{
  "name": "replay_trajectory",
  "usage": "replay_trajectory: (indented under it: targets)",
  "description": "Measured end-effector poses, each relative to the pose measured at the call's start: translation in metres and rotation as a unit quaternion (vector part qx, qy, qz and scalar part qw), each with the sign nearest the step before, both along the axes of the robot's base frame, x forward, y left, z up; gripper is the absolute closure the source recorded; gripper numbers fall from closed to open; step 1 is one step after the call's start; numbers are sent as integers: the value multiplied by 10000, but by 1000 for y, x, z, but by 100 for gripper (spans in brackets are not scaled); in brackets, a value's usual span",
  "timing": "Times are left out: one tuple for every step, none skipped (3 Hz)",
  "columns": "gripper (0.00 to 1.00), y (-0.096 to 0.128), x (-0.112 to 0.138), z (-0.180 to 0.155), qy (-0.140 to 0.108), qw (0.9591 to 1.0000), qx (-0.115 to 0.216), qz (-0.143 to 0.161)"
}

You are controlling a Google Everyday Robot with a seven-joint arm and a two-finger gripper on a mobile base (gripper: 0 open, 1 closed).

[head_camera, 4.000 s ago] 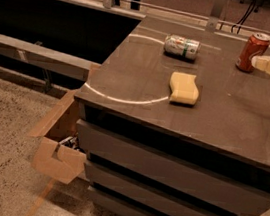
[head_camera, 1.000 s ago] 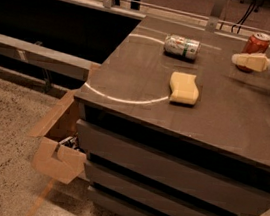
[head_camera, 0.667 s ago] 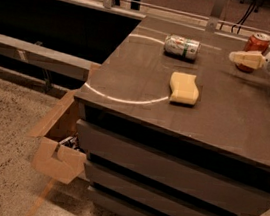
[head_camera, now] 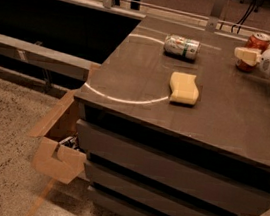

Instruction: Move coke can near sponge

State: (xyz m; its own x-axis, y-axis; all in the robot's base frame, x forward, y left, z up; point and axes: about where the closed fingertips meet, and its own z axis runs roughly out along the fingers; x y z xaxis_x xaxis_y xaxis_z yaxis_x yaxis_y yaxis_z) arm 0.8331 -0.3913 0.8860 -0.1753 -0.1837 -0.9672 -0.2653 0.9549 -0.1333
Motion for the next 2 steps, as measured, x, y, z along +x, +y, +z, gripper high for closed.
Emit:
replay_trajectory:
  targets:
    - [63,-1,-4,-1,56,10000,-31,-10]
    - [86,0,-14,5,78,10000,29,-4]
